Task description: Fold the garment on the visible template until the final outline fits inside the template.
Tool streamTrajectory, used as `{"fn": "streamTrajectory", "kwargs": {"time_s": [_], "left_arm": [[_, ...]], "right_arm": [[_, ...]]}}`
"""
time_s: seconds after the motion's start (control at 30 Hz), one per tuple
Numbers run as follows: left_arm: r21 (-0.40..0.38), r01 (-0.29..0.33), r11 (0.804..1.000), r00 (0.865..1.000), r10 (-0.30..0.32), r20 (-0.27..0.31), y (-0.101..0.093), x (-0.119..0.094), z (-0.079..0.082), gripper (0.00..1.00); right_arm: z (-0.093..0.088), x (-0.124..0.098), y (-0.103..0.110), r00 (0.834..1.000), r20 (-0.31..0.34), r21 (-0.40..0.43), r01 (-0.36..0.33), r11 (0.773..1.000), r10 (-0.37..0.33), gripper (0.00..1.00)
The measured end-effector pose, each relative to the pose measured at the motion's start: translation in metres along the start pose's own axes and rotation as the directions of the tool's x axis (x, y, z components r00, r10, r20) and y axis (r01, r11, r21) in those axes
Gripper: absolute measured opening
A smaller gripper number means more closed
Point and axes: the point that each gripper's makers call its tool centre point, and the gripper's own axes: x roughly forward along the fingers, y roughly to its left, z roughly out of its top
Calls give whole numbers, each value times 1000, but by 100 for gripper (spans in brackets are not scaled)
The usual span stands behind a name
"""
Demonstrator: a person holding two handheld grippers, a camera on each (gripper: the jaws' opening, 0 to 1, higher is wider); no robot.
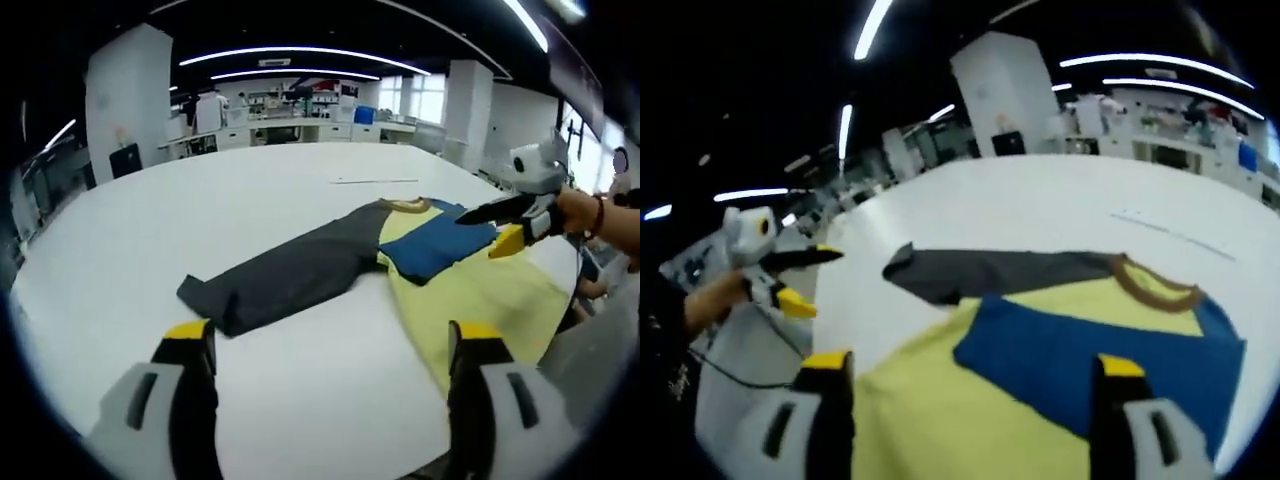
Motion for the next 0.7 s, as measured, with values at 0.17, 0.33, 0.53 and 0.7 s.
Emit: {"fn": "streamTrajectory", "kwargs": {"time_s": [0.17,0.33,0.53,0.7], "left_arm": [[-4,-31,1000,1000,31,2,16,9,4,84],[40,-91,995,996,91,-3,36,20,7,71],[25,-117,993,993,117,13,51,34,9,55],[-11,-117,993,993,118,13,60,44,10,50]], "right_arm": [[-3,-19,-6,1000,9,2,13,1000,-13,99],[-8,-42,-12,999,22,5,33,999,-33,99],[-16,-64,-19,998,18,0,59,998,-59,99],[-26,-80,-24,997,4,6,71,997,-71,99]]}}
